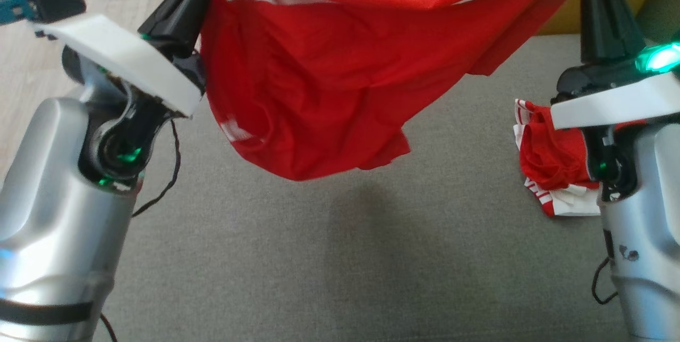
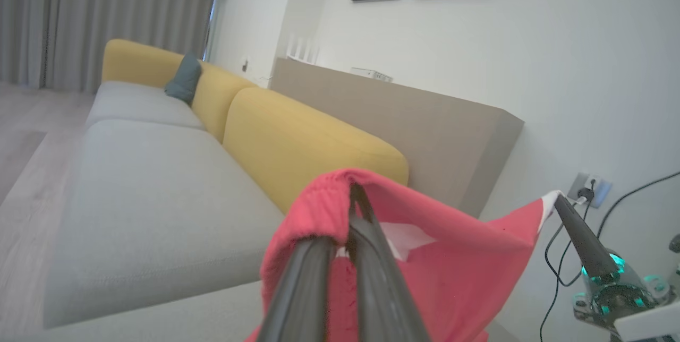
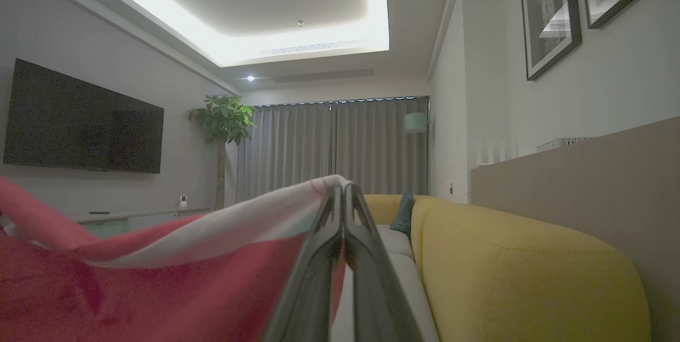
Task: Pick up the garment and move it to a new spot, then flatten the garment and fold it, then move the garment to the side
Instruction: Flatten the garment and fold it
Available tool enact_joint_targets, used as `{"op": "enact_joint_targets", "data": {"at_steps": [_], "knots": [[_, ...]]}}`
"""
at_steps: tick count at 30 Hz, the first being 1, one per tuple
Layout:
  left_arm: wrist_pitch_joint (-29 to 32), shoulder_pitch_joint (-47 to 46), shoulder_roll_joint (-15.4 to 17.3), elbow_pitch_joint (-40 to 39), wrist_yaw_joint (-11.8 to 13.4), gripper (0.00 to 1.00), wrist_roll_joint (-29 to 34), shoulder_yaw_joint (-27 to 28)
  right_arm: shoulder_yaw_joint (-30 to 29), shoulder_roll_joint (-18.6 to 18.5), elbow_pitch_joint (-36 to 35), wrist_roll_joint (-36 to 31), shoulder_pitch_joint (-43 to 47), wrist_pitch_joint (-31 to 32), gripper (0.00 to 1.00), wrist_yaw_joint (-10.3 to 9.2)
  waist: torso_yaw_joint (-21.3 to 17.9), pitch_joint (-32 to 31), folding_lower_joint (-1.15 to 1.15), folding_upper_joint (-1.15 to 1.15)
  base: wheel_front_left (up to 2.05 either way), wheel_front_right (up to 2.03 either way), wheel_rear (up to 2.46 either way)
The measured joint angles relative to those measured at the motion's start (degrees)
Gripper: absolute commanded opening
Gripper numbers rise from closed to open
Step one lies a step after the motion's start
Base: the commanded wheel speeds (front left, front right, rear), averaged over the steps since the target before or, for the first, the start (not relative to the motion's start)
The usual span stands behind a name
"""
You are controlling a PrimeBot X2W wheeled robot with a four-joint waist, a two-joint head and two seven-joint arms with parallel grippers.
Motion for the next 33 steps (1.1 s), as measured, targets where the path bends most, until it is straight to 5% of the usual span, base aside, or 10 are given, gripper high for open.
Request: {"op": "enact_joint_targets", "data": {"at_steps": [11, 15, 19, 24, 33], "knots": [[8.50, -4.29, 0.40, 3.60, 5.80, 0.00, -3.75, 2.42, 0.96, 2.43, 3.72, -0.81, -4.78, 7.32, 0.00, 0.00, -0.81, 5.27, 0.00, 0.00, 0.00, 0.00, 0.00], [9.72, -14.24, 0.26, 10.82, 6.11, 0.00, -3.09, 2.59, 2.26, 3.78, 11.51, -0.92, -18.17, 7.51, 0.00, 0.00, -1.40, 10.35, 0.00, 0.00, 0.00, 0.00, 0.00], [5.71, -28.28, 0.25, 20.09, 4.04, 0.00, 0.23, 3.04, 2.45, 4.83, 21.97, -4.86, -36.27, 2.76, 0.00, 0.00, -2.20, 16.40, 0.01, 0.00, 0.00, 0.00, 0.00], [-9.14, -49.26, -1.13, 32.68, -0.59, 0.00, 6.61, 4.48, -4.09, 6.82, 36.02, -9.34, -55.37, -6.69, 0.00, 0.00, -3.05, 25.20, 0.01, 0.00, 0.00, 0.00, 0.00], [-18.33, -45.20, -7.73, 46.15, -4.64, 0.00, 5.99, -0.55, 3.43, 7.09, 51.78, -2.98, -53.03, -8.60, 0.00, 0.00, -2.09, 34.03, 0.02, -0.01, 0.00, 0.00, 0.00]]}}
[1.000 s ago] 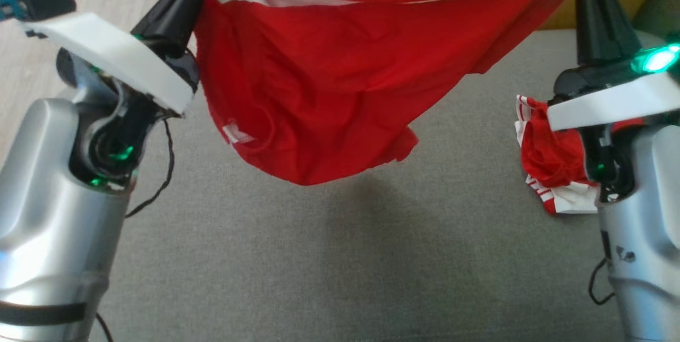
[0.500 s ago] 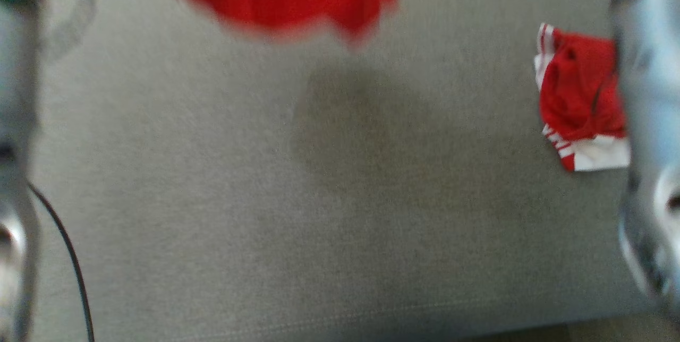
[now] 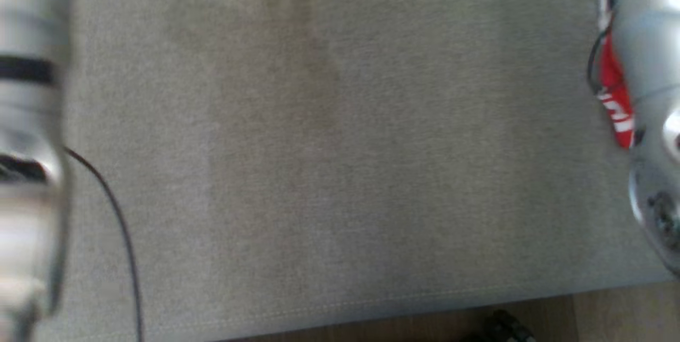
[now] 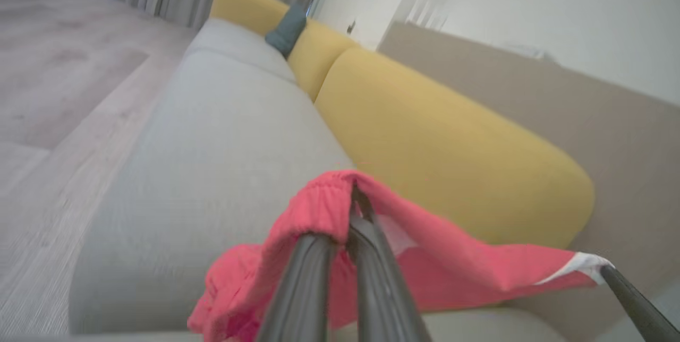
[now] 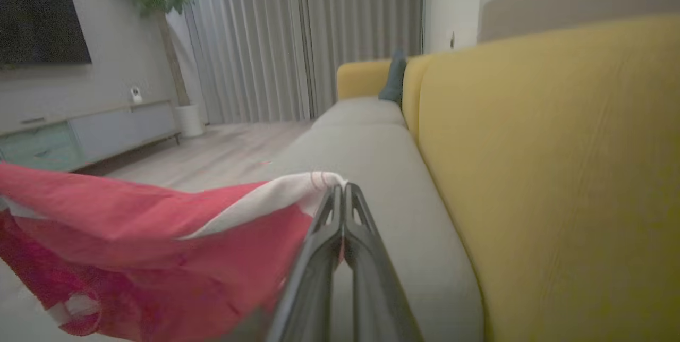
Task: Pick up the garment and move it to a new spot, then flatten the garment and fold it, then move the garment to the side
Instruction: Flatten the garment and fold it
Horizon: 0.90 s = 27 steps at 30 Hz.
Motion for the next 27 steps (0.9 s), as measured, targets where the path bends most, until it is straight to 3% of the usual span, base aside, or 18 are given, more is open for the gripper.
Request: {"op": "enact_joint_targets", "data": {"at_steps": [5, 15, 20, 27], "knots": [[-1.78, 10.35, -0.82, -1.70, -0.03, 0.00, -1.15, -10.98, 5.48, 0.09, 7.73, 0.48, 6.30, 0.85, 0.00, 0.00, 2.13, 0.87, -0.02, 0.00, 0.00, 0.00, 0.00], [-5.43, 26.71, 6.73, -7.19, -0.07, 0.00, -1.97, -33.81, 17.19, -2.32, 12.23, 2.25, 14.41, 8.46, 0.00, 0.00, 3.22, -4.69, -0.02, 0.00, 0.00, 0.00, 0.00], [-7.28, 29.54, 8.18, -8.02, -0.40, 0.00, -2.63, -39.41, 23.30, -6.28, 11.65, 5.11, 19.34, 13.13, 0.00, 0.00, 3.67, -8.33, -0.02, 0.00, 0.00, 0.00, 0.00], [-8.70, 30.95, 8.60, -8.14, -0.40, 0.00, -4.13, -40.96, 29.83, -11.45, 5.52, 12.04, 22.97, 17.13, 0.00, 0.00, 3.89, -12.65, -0.02, 0.00, 0.00, 0.00, 0.00]]}}
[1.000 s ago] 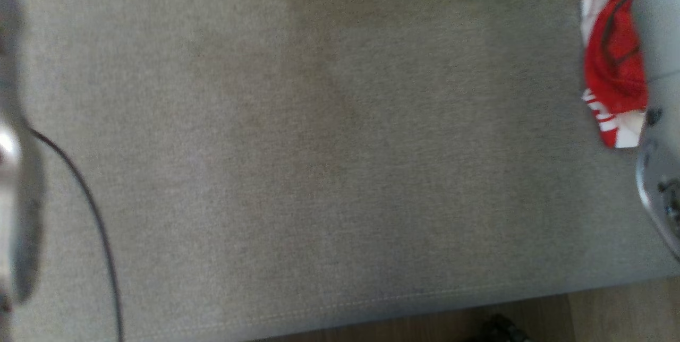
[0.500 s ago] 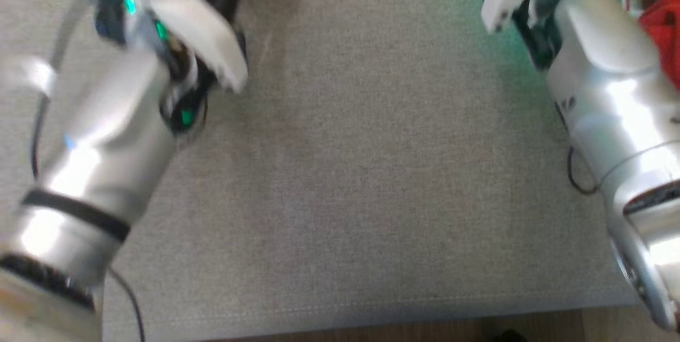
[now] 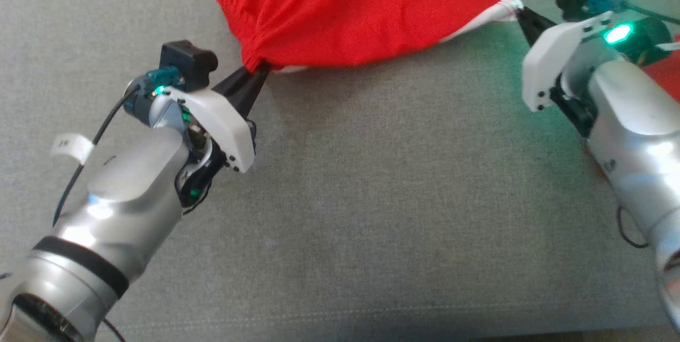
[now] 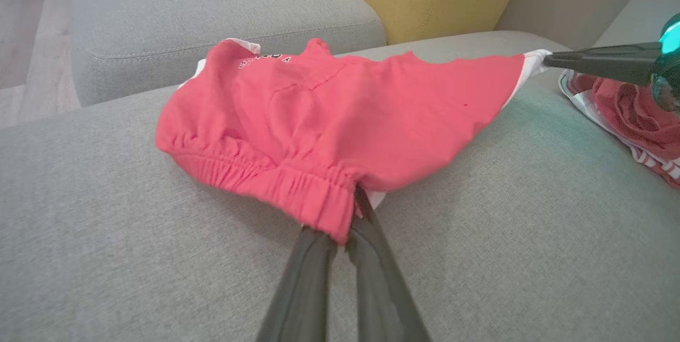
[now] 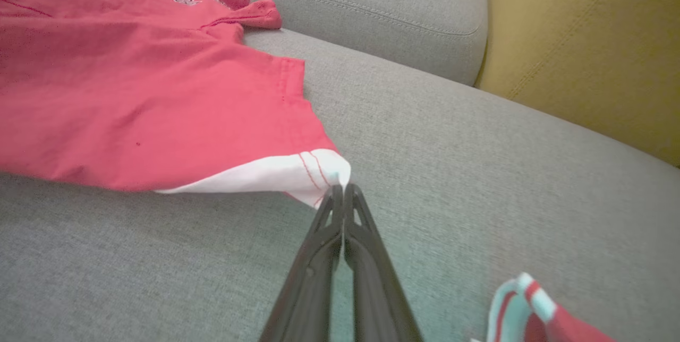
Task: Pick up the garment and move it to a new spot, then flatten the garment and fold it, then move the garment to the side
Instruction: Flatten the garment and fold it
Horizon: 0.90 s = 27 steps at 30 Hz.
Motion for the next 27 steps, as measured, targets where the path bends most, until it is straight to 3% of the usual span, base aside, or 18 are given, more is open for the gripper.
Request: {"op": "enact_joint_targets", "data": {"at_steps": [8, 12, 24, 27], "knots": [[-0.19, 2.86, 0.16, -1.15, 0.00, 0.00, 0.01, 0.66, 8.36, -5.39, -8.86, 9.45, 4.87, 9.04, 0.00, 0.00, -0.38, -4.33, 0.00, 0.00, 0.00, 0.00, 0.00], [-0.19, 5.79, 0.03, -2.55, 0.00, 0.00, 0.11, 0.82, 13.58, -9.88, -15.50, 15.81, 8.59, 15.53, 0.00, 0.00, -0.88, -7.29, 0.00, 0.00, 0.00, 0.00, 0.00], [0.57, 19.38, 2.08, -9.76, 0.09, 0.00, -0.02, -7.45, 21.01, -22.07, -30.23, 28.75, 15.65, 26.92, 0.00, 0.00, -2.23, -16.54, 0.00, 0.00, 0.00, 0.00, 0.00], [1.63, 22.07, 2.34, -13.62, 1.13, 0.00, -0.02, -8.48, 22.02, -25.51, -33.37, 30.74, 17.70, 29.97, 0.00, 0.00, -2.31, -18.20, 0.00, 0.00, 0.00, 0.00, 0.00]]}}
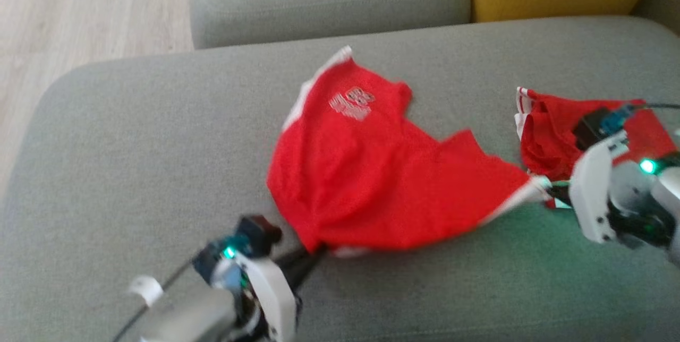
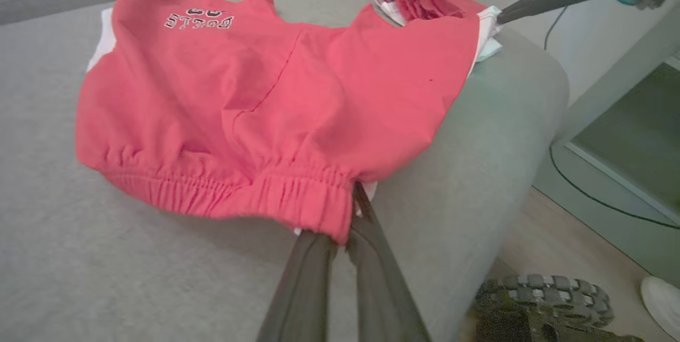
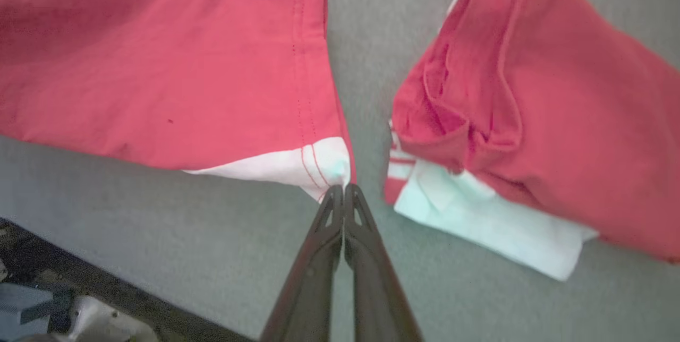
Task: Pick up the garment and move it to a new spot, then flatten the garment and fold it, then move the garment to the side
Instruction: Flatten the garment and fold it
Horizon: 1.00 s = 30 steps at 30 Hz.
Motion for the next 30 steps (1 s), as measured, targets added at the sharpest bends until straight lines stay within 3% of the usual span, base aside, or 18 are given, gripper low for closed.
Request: {"op": "enact_joint_targets", "data": {"at_steps": [6, 11, 16, 23, 30], "knots": [[2.71, 4.51, 0.62, -7.66, 2.42, 0.00, -0.01, -1.75, -0.49, -5.98, -5.97, 3.25, 2.25, 5.17, 0.00, 0.00, 0.46, -1.19, 0.00, 0.00, 0.00, 0.00, 0.00], [3.13, 4.94, 0.99, -11.48, 4.46, 0.00, -0.96, -1.25, -4.26, -6.90, -8.59, 3.12, 1.20, 5.56, 0.00, 0.00, 1.73, -0.79, 0.00, 0.00, 0.00, 0.00, 0.00], [3.03, 4.56, 1.16, -13.72, 5.41, 0.00, -3.37, 1.42, -8.16, -5.71, -8.90, 1.90, -2.94, 6.08, 0.00, 0.00, 3.98, 0.22, 0.00, 0.00, 0.00, 0.00, 0.00], [2.80, 0.81, 0.67, -14.23, 5.26, 0.00, -3.50, 2.90, -11.25, -1.09, -5.33, -2.35, -11.16, 5.99, 0.00, 0.00, 8.73, 3.27, 0.00, 0.00, 0.00, 0.00, 0.00], [2.71, -1.88, -2.45, -11.18, 2.76, 0.00, -4.55, 3.28, -10.53, 2.43, 1.67, -8.66, -18.01, 4.65, 0.00, 0.00, 14.85, 8.32, 0.00, 0.00, 0.00, 0.00, 0.00]]}}
